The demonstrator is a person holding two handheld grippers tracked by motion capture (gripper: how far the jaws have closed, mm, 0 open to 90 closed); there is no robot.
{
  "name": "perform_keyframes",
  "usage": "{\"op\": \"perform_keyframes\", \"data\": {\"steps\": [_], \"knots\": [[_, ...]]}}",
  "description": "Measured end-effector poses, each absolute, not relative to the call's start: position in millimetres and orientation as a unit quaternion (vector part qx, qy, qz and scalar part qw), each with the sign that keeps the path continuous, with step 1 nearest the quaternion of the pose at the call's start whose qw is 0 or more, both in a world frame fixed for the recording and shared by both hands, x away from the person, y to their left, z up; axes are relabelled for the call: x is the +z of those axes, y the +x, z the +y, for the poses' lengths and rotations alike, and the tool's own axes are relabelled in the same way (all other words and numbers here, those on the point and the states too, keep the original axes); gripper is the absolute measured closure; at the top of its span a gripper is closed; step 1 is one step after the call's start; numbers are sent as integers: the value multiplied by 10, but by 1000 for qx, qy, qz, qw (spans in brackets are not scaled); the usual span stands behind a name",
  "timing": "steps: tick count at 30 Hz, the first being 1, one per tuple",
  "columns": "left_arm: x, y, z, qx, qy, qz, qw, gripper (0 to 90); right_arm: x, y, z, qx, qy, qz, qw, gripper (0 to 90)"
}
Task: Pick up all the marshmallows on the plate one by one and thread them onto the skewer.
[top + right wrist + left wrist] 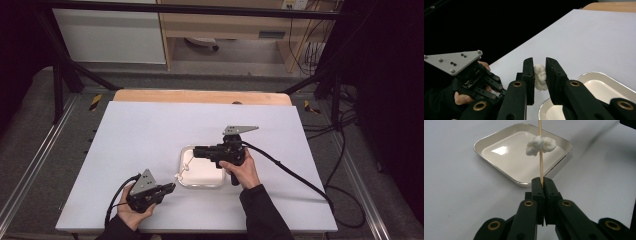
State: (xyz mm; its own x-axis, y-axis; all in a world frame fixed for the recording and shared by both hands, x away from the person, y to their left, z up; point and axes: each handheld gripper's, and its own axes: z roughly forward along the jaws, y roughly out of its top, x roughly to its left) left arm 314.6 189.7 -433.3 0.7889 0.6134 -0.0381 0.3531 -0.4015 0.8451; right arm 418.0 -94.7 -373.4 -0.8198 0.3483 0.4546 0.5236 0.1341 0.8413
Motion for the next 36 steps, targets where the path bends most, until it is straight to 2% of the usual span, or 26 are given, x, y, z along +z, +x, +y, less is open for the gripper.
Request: {"op": "perform_keyframes", "data": {"steps": [11, 20, 36], "knots": [[-4341, 3140, 1885, 146, 830, 285, 457, 885, -3790, 4120, -902, -596, -286, -744, 90, 797], [-4354, 3137, 1866, 149, 836, 282, 447, 886, -3834, 4041, -871, -593, -278, -752, 77, 814], [-4369, 3121, 1818, 157, 847, 272, 429, 888, -3874, 3967, -840, -589, -263, -759, 88, 831]]}}
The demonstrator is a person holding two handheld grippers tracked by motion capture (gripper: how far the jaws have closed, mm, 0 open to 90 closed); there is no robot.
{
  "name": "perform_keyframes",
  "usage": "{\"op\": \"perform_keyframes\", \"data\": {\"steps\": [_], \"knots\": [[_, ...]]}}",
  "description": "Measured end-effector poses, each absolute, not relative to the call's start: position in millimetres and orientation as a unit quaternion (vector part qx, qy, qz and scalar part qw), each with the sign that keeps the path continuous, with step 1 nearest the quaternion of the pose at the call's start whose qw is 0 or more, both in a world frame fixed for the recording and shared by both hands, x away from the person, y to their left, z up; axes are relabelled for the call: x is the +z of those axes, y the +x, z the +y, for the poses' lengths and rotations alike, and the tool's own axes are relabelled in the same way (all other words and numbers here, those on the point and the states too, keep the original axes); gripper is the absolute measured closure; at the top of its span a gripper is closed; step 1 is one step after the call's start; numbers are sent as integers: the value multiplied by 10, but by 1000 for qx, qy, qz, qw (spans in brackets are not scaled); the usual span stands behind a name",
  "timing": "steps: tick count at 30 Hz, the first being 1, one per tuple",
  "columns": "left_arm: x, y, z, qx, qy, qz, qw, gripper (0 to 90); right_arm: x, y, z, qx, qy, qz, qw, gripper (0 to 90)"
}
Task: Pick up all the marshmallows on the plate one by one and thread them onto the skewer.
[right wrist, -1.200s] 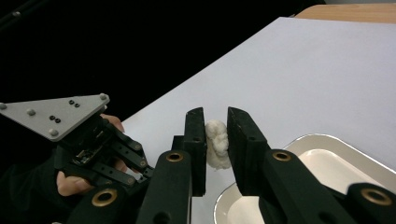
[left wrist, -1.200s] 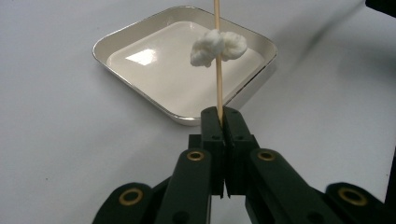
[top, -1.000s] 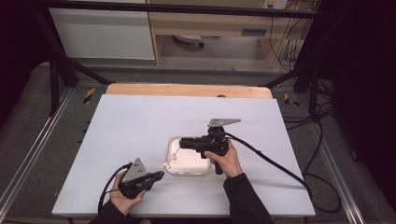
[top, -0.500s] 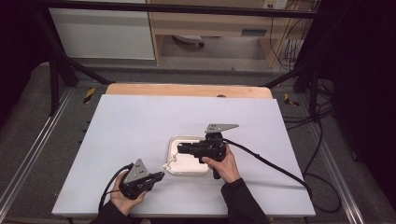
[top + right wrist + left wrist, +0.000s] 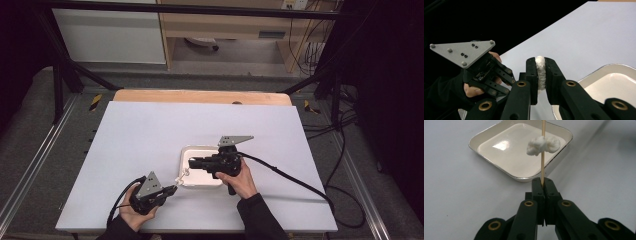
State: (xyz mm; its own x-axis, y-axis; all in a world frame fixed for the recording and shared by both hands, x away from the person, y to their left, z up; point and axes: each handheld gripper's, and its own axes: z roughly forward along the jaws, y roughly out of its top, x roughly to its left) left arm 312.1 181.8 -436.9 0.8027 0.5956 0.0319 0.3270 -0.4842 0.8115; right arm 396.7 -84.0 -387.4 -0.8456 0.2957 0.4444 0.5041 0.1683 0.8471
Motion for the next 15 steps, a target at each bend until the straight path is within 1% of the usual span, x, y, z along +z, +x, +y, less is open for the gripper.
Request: {"op": "perform_keyframes", "data": {"steps": [15], "knots": [[-4370, 3109, 1804, 158, 850, 270, 424, 889, -3927, 3958, -816, -588, -262, -759, 99, 833]]}}
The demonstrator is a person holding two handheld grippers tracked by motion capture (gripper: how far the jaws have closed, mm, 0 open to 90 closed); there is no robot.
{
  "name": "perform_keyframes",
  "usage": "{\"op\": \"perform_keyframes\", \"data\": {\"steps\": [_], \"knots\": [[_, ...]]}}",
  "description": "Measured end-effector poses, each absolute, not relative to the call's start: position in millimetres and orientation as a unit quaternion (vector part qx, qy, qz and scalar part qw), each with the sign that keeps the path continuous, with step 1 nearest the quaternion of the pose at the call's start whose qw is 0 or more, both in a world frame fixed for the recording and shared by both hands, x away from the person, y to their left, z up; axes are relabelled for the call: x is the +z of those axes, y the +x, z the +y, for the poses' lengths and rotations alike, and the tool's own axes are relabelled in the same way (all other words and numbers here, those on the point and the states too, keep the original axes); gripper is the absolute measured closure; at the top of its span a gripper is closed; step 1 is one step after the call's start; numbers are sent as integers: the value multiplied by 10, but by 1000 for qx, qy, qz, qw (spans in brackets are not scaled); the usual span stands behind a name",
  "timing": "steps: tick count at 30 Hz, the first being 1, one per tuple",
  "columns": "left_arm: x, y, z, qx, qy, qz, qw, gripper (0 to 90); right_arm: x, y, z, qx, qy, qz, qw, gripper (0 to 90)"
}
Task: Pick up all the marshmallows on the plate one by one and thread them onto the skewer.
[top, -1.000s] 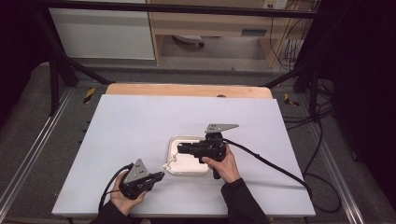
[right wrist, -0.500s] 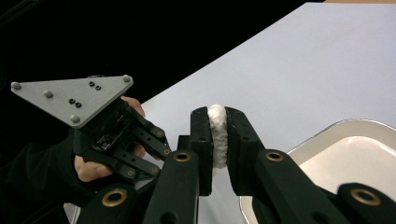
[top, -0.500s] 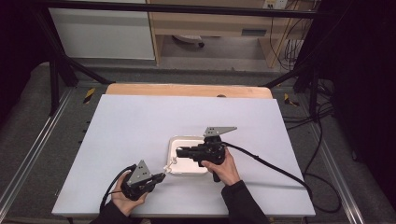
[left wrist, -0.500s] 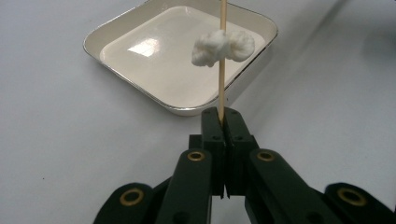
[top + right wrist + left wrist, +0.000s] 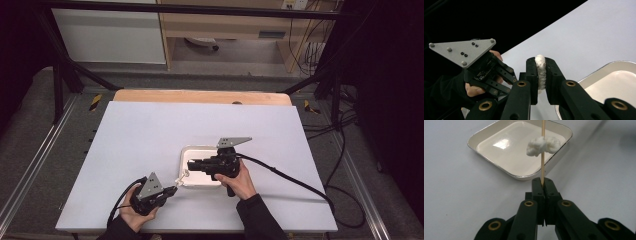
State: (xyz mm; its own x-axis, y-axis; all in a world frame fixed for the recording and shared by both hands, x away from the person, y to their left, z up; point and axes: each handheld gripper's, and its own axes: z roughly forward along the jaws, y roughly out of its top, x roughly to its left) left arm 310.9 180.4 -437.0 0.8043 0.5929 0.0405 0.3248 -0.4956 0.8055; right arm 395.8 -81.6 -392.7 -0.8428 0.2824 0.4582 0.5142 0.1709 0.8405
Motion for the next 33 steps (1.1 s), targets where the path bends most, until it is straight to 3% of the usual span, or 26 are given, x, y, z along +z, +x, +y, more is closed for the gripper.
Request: {"op": "perform_keyframes", "data": {"steps": [13, 20, 22, 33], "knots": [[-4388, 3128, 1780, 143, 848, 277, 429, 888, -3964, 3964, -838, -577, -269, -766, 89, 809], [-4379, 3153, 1801, 142, 839, 284, 442, 888, -3950, 3933, -845, -572, -269, -773, 51, 501], [-4369, 3143, 1816, 145, 835, 284, 448, 888, -3951, 3922, -845, -570, -273, -774, 26, 362], [-4350, 3160, 1857, 142, 829, 295, 453, 888, -3937, 3906, -1028, -550, -293, -782, -6, 95]]}}
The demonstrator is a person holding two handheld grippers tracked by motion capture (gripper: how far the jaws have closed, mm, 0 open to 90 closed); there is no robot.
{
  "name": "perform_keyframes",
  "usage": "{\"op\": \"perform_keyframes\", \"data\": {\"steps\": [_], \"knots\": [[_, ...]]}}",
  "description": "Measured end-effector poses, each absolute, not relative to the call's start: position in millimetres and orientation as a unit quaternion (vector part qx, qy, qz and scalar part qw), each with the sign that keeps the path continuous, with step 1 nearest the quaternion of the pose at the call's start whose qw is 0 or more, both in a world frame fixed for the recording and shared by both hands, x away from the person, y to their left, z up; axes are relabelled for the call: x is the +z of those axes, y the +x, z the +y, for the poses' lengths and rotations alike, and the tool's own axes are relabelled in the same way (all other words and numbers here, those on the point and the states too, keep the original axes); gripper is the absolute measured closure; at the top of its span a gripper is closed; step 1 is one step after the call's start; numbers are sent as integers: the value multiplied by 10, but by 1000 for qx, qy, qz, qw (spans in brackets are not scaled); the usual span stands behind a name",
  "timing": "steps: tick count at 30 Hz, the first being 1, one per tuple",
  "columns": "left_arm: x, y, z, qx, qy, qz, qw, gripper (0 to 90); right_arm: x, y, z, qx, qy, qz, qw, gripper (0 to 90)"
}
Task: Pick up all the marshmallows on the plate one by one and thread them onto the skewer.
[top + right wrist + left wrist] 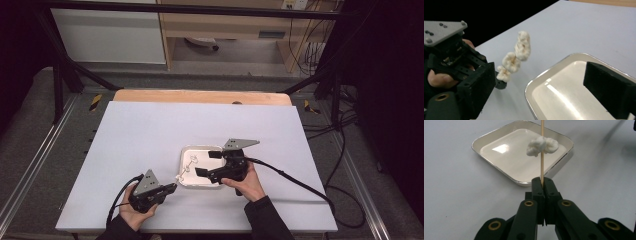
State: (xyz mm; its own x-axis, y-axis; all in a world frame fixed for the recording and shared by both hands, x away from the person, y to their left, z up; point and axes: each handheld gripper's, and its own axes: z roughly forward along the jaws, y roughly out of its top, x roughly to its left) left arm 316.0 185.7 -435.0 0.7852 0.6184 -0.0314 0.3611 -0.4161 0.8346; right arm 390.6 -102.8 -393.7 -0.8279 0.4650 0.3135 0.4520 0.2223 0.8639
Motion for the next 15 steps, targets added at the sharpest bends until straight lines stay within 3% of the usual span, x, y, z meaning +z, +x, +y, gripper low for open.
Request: {"op": "perform_keyframes", "data": {"steps": [15], "knots": [[-4259, 3233, 1844, 128, 823, 327, 447, 885, -4176, 3840, -1636, 470, 337, 811, 86, 13]]}}
